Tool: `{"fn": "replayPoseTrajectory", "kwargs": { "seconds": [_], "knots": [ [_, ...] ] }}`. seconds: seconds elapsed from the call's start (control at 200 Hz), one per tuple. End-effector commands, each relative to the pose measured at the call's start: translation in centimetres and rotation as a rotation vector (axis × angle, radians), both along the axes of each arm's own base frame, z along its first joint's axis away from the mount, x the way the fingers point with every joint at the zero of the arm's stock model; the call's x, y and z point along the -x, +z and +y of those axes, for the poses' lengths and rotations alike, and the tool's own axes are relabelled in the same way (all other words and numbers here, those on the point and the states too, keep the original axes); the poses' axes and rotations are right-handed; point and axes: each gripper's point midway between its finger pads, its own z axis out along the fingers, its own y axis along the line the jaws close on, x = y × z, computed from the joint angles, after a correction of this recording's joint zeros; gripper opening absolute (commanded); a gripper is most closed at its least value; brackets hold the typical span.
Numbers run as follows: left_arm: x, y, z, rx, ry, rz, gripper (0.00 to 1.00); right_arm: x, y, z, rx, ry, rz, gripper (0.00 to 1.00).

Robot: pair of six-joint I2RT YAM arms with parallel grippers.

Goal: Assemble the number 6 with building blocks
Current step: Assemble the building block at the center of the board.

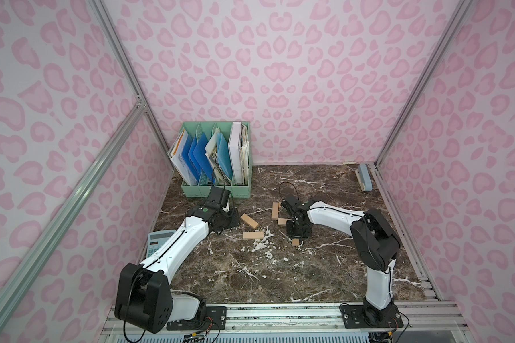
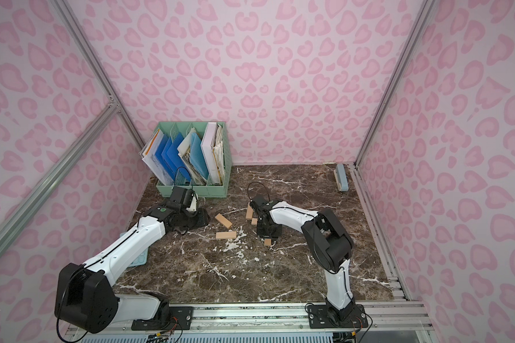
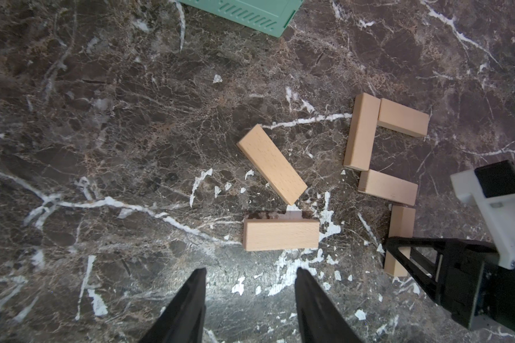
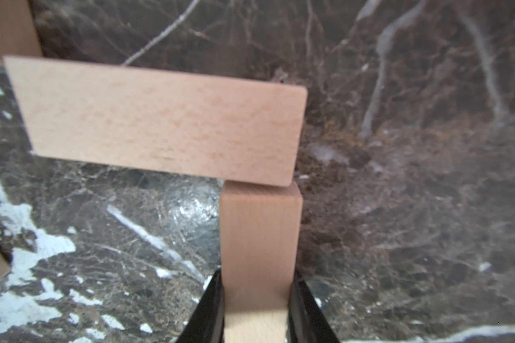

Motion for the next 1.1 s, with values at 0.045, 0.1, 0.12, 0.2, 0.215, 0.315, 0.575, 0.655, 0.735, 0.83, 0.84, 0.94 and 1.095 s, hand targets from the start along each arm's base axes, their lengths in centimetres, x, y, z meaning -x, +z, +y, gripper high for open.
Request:
{"fn": "replayPoseTrajectory", "kwargs": {
  "seconds": [0.045,0.1,0.12,0.2,0.215,0.315,0.575,0.655,0.735,0.83,0.84,0.94,1.095],
  "knots": [
    [-0.2,0.1,0.0,-0.002,0.004,-0.004,0.52,0.4,-0.2,-0.2,0.018,0.016,0.018,0.00],
    [-0.3,0.1,0.0,-0.001,0.003,-0.005,0.52,0.4,-0.3,-0.2,0.016,0.015,0.022,0.00],
    [-0.2,0.1,0.0,-0.001,0.003,-0.004,0.52,0.4,-0.3,-0.2,0.015,0.017,0.023,0.00],
    [-0.2,0.0,-0.1,0.000,0.003,-0.002,0.52,0.4,-0.3,-0.2,0.016,0.018,0.023,0.00],
    [-0.3,0.1,0.0,0.000,0.003,-0.003,0.52,0.4,-0.3,-0.2,0.016,0.018,0.023,0.00],
    [-0.3,0.0,0.0,0.000,0.004,-0.002,0.52,0.5,-0.3,-0.2,0.018,0.024,0.025,0.00],
    [-0.3,0.0,-0.1,-0.001,0.002,-0.001,0.52,0.6,-0.5,0.3,-0.006,0.041,0.036,0.08],
    [-0.2,0.0,0.0,-0.001,0.003,-0.002,0.52,-0.2,0.4,1.2,-0.034,0.045,0.014,0.13],
    [-0.2,0.0,0.0,0.000,0.002,-0.002,0.52,-0.3,0.4,1.3,-0.034,0.046,0.011,0.13],
    [-0.2,0.0,0.0,-0.003,0.001,-0.003,0.52,-0.4,0.5,1.4,-0.034,0.047,0.008,0.14],
    [-0.2,-0.1,0.0,-0.003,0.002,-0.001,0.52,-0.4,0.5,1.4,-0.035,0.047,0.008,0.14],
    [-0.2,-0.1,0.0,-0.003,0.001,0.001,0.52,-0.3,0.4,1.2,-0.029,0.048,0.014,0.15],
    [-0.3,-0.2,-0.1,0.000,-0.001,0.001,0.52,0.1,0.5,0.9,-0.021,0.047,0.017,0.11]
  ]
}}
